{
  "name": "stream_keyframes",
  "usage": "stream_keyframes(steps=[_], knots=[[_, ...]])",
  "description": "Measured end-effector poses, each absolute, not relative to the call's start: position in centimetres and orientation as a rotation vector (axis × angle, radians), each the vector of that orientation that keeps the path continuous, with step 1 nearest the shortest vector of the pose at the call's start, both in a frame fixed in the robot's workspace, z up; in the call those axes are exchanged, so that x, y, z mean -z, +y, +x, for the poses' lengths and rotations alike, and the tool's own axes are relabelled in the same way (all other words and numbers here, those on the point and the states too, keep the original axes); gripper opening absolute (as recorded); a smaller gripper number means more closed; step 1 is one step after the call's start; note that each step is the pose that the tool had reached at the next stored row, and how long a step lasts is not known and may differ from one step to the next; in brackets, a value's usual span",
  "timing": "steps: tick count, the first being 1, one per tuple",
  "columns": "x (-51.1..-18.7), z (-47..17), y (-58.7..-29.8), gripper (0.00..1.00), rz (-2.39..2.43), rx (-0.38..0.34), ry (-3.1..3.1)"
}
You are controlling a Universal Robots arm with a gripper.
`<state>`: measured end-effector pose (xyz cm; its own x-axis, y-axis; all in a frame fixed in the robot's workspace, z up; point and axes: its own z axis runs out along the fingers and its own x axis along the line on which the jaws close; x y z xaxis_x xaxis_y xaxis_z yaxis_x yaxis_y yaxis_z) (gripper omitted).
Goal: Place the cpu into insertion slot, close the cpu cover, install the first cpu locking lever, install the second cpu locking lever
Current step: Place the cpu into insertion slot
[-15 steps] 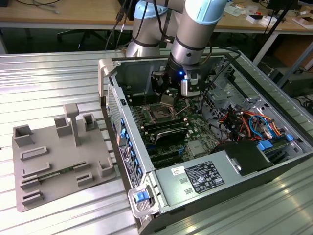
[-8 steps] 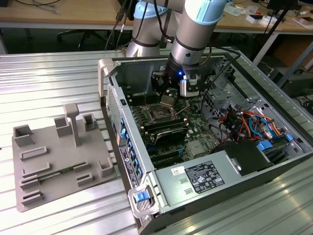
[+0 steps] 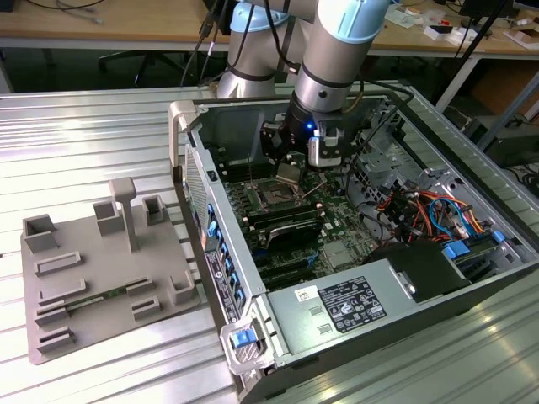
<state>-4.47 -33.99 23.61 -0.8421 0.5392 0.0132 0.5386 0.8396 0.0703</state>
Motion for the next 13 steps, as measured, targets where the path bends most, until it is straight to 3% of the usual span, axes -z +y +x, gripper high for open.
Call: stream_keyframes(steps=[13], knots=[[-23.48, -4.47, -33.99, 0.55, 0.976, -0.106, 2.973]])
